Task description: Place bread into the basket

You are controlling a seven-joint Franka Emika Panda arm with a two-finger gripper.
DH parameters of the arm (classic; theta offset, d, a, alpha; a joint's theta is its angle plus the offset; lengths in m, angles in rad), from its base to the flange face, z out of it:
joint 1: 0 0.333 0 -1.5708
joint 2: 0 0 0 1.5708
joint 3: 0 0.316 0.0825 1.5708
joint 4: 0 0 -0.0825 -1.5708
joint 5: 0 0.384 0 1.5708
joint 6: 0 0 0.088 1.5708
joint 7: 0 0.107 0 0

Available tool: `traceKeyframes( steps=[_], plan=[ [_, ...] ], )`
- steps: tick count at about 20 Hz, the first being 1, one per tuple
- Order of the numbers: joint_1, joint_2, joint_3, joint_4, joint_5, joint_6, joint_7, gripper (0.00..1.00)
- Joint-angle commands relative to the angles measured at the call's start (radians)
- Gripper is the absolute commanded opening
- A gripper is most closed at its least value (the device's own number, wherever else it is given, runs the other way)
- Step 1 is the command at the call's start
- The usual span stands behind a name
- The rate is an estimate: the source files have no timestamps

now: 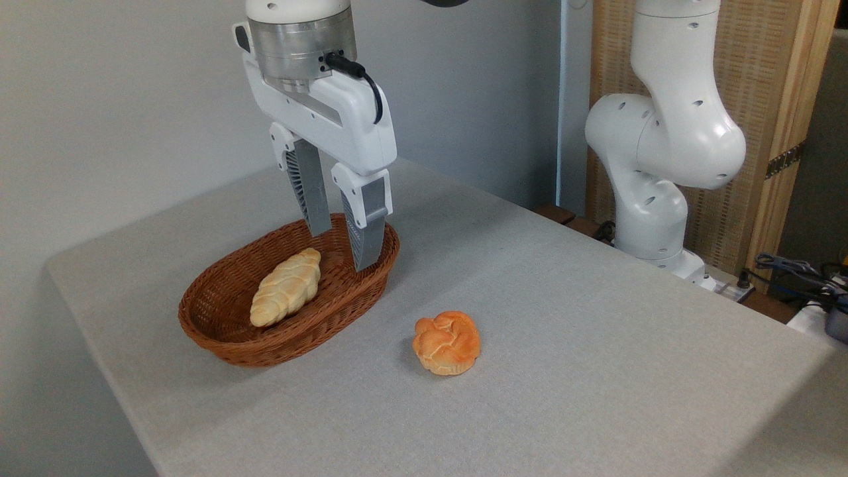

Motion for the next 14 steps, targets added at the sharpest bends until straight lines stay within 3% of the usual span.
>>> traceKeyframes(
  steps=[1,14],
  plan=[
    [-0.014,0.010,0.018,0.022,0.004,-0.023,-0.075,1.00],
    [-0.017,0.001,0.015,-0.010,0.008,-0.022,-0.057,1.00]
  ],
)
